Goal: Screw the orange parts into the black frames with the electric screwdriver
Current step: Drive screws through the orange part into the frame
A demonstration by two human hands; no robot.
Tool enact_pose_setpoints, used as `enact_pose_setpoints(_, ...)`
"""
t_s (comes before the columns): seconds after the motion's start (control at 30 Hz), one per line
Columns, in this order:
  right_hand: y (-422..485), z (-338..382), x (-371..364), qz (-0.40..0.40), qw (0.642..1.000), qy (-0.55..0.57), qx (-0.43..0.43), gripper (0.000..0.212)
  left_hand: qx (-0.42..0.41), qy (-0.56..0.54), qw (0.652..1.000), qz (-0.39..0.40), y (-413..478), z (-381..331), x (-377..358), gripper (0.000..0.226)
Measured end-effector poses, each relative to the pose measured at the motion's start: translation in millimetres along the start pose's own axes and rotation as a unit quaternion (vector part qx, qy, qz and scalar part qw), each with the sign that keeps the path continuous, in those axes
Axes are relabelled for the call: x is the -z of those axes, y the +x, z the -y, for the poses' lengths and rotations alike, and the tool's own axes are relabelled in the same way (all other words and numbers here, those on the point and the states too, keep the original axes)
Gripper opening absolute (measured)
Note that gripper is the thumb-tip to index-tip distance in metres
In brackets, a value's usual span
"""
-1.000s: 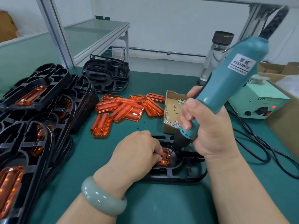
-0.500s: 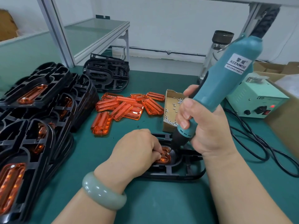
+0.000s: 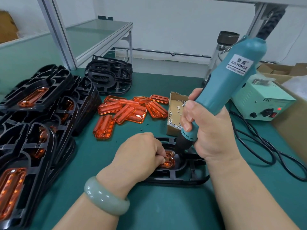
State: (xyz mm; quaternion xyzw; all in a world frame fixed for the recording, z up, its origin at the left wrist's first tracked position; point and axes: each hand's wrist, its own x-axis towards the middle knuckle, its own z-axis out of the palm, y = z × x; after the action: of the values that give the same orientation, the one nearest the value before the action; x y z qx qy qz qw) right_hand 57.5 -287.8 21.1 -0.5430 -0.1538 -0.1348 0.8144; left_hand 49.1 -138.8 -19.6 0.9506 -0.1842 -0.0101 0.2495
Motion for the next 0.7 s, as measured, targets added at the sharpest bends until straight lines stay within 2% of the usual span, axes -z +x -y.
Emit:
enact_pose_setpoints(0.23, -3.7, 1.3, -2.8, 0.001, 0.999, -0.029, 0.014, 0.011, 0.015, 0.008, 1.0, 0.001, 0.2, -2.7, 1.0, 0.011)
enact_pose_setpoints(0.47, -5.3, 0.6, 6.0, 0.027, 0.999, 0.03, 0.018, 0.017, 0.013, 0.002, 1.0, -0.006, -0.6, -2.3, 1.1, 0.011)
enact_pose_setpoints(0.7, -5.8, -0.9, 9.5, -0.016, 0.999, 0.043, 0.015, 0.014, 0.007, 0.005, 1.0, -0.006, -1.7, -2.0, 1.7, 0.01)
